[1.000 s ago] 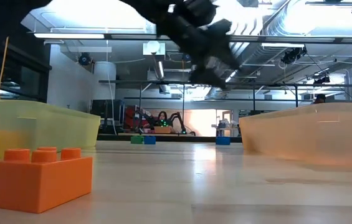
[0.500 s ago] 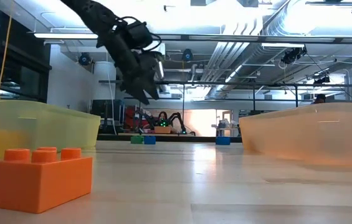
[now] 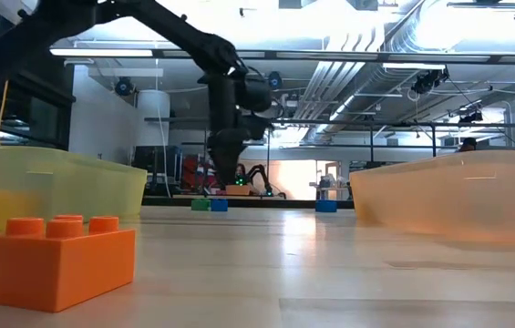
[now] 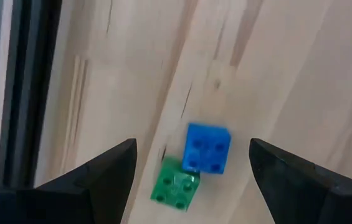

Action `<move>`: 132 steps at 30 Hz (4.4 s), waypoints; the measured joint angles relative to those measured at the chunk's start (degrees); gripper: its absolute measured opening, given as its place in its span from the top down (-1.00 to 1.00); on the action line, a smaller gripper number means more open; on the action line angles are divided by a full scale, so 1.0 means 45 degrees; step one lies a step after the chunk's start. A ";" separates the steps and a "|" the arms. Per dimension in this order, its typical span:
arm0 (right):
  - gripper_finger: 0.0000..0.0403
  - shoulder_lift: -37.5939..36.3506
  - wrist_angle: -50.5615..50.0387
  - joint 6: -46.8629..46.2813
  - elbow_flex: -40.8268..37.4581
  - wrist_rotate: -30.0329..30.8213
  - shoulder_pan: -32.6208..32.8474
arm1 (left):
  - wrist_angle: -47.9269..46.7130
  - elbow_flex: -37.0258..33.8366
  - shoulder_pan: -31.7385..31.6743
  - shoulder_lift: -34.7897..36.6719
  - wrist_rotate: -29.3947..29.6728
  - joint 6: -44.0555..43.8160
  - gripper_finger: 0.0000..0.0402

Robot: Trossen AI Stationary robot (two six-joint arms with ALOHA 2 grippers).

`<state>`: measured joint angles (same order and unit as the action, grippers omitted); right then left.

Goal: Sort blocks by size
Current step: Put the small blue game piece into the orange bin

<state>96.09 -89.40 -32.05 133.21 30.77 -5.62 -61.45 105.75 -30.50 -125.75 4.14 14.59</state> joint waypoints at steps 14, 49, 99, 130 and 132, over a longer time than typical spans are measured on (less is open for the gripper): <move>1.00 -0.0005 -0.0128 -0.0112 0.0000 -0.0053 0.0027 | -0.1074 -0.0087 0.0106 -0.1476 0.0248 0.0792 -0.46; 1.00 -0.0010 -0.0132 0.0540 0.0000 -0.0174 0.0032 | 0.0029 -0.0088 -0.0144 0.0589 -0.1543 -0.1332 0.50; 1.00 -0.0019 -0.0143 0.1910 0.0000 -0.2602 0.1487 | 1.0694 -0.6964 0.5281 0.5942 -0.5953 -0.6965 -0.61; -0.27 0.3106 1.0414 -0.7532 -0.9899 -0.7771 1.1602 | 1.2579 -1.3775 1.0882 1.7272 0.2856 -1.0521 -0.61; -0.32 0.3703 0.9836 -0.6499 -0.9713 -0.7855 1.1500 | 1.2589 -1.3775 1.0946 1.7283 0.2851 -1.0521 -0.61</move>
<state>112.76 -45.14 -61.30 89.50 -4.58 46.13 -4.80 43.77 18.76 -47.98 16.97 -32.75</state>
